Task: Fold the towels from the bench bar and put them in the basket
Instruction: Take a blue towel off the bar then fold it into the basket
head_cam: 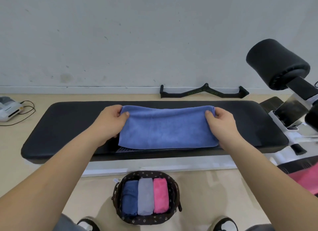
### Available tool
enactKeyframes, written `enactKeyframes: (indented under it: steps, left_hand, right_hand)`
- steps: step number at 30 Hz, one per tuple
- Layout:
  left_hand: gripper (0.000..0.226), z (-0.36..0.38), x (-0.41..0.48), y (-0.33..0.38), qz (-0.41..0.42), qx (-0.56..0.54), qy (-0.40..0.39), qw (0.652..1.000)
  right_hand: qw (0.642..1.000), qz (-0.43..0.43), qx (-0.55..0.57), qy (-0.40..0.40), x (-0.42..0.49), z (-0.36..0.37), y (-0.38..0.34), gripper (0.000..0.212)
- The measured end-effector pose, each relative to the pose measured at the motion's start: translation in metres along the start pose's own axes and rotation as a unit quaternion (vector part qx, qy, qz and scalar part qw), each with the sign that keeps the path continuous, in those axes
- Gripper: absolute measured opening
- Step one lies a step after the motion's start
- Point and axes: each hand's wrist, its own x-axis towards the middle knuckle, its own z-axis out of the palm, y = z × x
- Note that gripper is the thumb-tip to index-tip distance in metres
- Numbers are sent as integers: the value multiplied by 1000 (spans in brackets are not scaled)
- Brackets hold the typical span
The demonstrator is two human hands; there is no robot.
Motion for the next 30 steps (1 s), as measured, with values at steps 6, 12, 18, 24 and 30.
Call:
enactKeyframes:
  steps: [6, 12, 18, 24, 30]
  left_hand:
    - [36, 15, 31, -15, -18, 89, 33, 995]
    - [26, 16, 40, -11, -7, 128, 54, 990]
    - [24, 19, 36, -8, 0, 194, 59, 979]
    - [50, 13, 23, 6, -53, 258, 33, 964]
    - [32, 22, 24, 14, -108, 103, 0, 989]
  right_hand:
    - [997, -5, -76, 23, 31, 14, 14, 34]
    - [994, -39, -96, 44, 40, 17, 15, 27]
    - [993, -22, -90, 79, 38, 21, 10, 27]
    - [962, -142, -208, 106, 18, 16, 1, 45]
    - [919, -232, -295, -121, -11, 56, -5, 57]
